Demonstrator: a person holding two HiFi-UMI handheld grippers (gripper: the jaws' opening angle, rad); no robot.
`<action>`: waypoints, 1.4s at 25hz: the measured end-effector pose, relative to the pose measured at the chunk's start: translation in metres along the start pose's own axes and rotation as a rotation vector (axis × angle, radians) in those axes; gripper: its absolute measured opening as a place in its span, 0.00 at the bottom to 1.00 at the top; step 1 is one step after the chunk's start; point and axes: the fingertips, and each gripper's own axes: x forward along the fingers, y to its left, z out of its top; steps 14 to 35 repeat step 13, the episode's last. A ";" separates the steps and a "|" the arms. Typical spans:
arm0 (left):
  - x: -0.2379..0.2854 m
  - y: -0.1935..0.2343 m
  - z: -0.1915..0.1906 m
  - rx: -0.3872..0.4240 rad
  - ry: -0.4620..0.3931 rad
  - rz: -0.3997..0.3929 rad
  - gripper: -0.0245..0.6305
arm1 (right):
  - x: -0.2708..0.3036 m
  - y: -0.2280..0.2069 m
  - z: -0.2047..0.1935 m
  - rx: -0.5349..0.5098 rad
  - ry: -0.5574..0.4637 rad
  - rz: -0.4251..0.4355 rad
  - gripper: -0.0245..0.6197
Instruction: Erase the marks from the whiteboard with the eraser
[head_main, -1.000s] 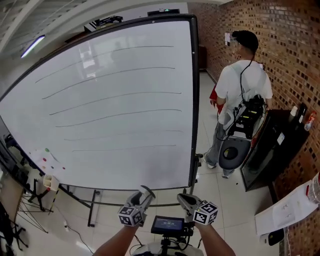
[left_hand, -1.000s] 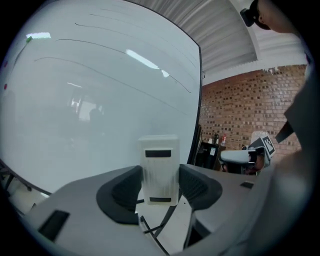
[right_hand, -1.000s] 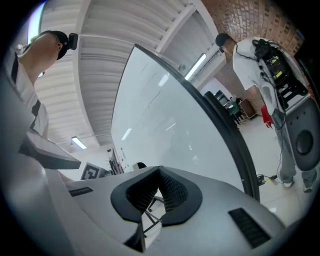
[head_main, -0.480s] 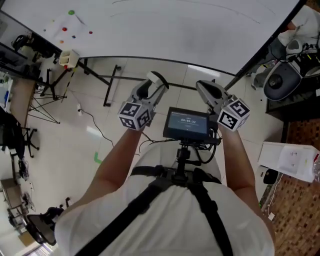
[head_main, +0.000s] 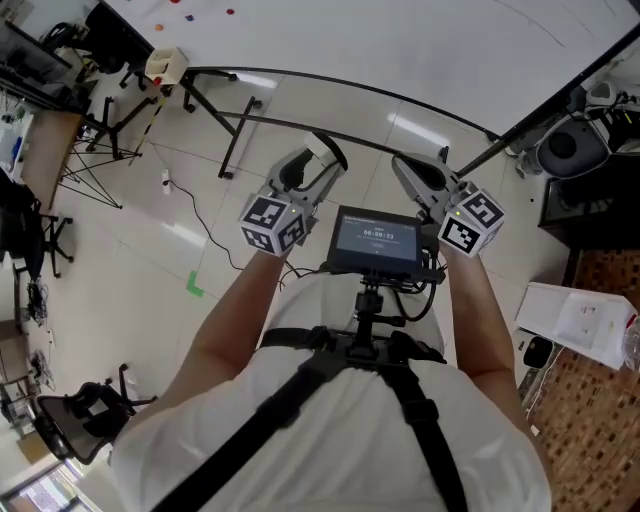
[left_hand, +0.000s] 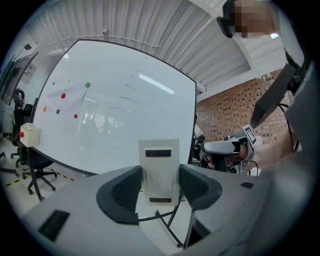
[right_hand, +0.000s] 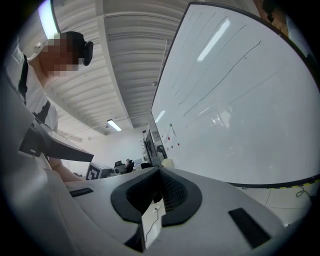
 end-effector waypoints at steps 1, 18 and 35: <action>-0.010 0.003 -0.001 -0.002 -0.003 0.003 0.44 | 0.004 0.009 -0.004 -0.001 0.001 0.004 0.07; -0.024 0.001 -0.005 -0.015 -0.021 0.019 0.44 | 0.012 0.026 -0.010 -0.025 0.012 0.044 0.07; -0.024 0.001 -0.005 -0.015 -0.021 0.019 0.44 | 0.012 0.026 -0.010 -0.025 0.012 0.044 0.07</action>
